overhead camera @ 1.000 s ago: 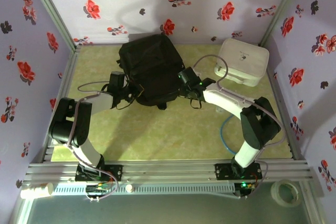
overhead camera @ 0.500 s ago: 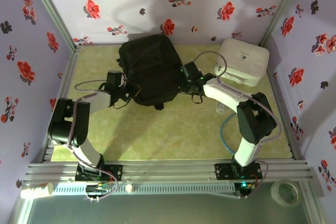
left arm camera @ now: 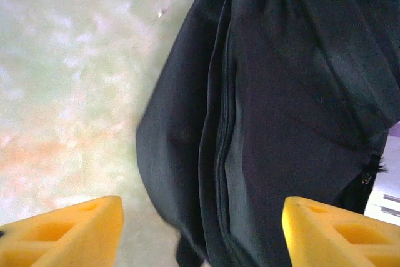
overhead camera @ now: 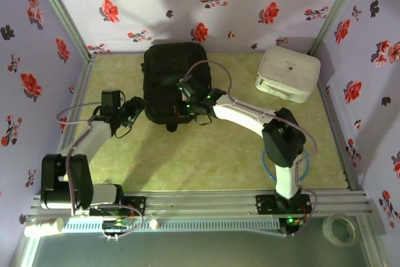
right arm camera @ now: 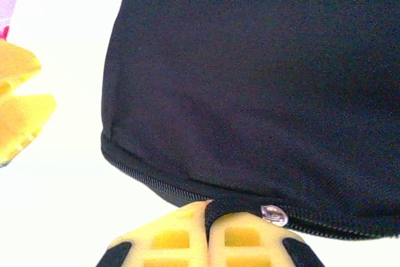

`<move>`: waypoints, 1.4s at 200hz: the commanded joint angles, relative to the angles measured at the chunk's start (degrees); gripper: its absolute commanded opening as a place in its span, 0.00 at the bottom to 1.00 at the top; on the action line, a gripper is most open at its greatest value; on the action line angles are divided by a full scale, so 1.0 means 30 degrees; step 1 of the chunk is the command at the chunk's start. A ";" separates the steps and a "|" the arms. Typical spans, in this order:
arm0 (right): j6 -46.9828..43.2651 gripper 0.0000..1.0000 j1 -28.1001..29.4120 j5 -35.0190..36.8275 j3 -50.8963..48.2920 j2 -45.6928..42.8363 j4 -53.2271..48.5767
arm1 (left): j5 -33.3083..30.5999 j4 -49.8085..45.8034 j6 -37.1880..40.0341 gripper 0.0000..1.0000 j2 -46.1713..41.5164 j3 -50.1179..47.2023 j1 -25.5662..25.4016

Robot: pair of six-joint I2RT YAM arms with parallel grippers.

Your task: Pack the student bag

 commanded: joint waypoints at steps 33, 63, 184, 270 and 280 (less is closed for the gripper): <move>-0.0178 0.00 0.0460 -0.0975 0.0879 0.0375 0.0457 | 0.0945 0.3284 -0.4394 0.74 -0.0558 -0.1675 -0.1898; 0.0072 0.00 0.0508 -0.0898 0.0243 -0.0107 0.0413 | 0.0917 0.5148 -0.5178 0.72 0.1579 -0.0976 -0.2555; 0.3980 0.00 -0.1092 0.5321 -0.4584 -0.3527 -0.2792 | -0.2056 0.4903 -0.4843 0.01 0.3395 -0.0669 -0.2897; 0.2541 0.00 -0.4165 0.7761 -0.4098 -0.2921 -0.3196 | -0.0636 0.2656 -0.1989 0.00 0.2542 -0.0961 -0.2898; 0.2513 0.00 -0.4472 0.8086 -0.3675 -0.2584 -0.3488 | -0.0532 0.2094 -0.1565 0.00 0.2378 -0.0936 -0.2881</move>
